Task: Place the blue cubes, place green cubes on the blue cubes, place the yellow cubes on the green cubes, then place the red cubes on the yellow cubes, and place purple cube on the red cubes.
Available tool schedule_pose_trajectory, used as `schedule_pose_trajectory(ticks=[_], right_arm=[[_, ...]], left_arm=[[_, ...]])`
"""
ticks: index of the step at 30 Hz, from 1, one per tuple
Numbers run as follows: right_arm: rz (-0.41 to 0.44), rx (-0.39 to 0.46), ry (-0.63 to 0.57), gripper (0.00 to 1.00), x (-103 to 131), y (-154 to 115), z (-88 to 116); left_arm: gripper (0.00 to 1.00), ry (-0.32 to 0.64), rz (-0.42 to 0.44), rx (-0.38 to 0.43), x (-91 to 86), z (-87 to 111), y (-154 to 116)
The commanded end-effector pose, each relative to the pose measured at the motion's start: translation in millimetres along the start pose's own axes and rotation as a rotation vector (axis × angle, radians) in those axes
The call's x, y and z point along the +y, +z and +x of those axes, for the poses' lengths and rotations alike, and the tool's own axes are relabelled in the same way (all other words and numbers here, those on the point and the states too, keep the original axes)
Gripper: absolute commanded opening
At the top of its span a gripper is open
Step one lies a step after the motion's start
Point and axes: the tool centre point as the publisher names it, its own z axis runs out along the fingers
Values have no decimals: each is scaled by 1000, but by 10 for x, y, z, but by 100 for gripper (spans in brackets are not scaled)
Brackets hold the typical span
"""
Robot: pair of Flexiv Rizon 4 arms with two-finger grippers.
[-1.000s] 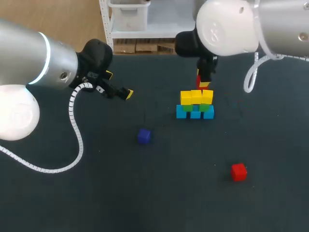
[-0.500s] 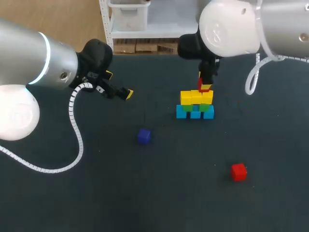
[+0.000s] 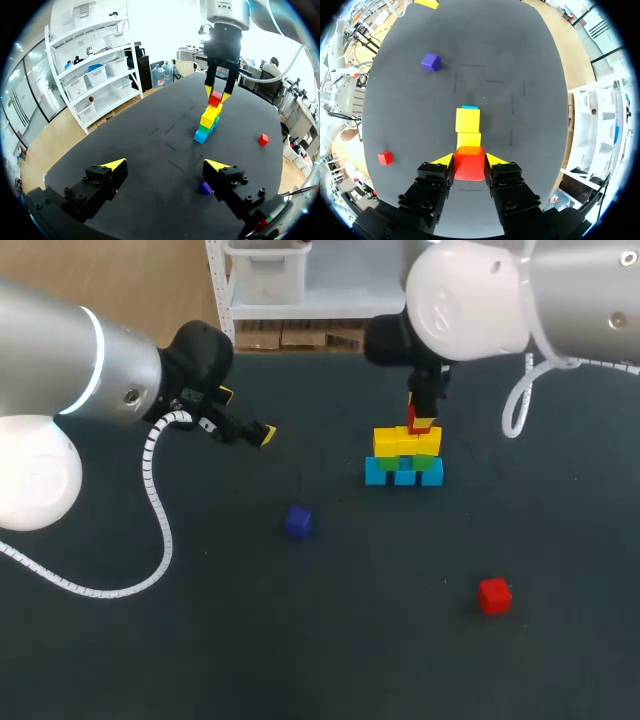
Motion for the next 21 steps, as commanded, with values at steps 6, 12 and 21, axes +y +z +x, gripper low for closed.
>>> schedule_pose_trajectory(ticks=[6,12,21], right_arm=[[-12,0,-1,0,-47,26,-25],[-14,0,2,0,-56,38,-11],[-18,-3,5,1,-64,58,9]], left_arm=[[100,2,7,-6,16,14,-8],[100,2,7,-6,16,14,-8],[100,2,7,-6,16,14,-8]])
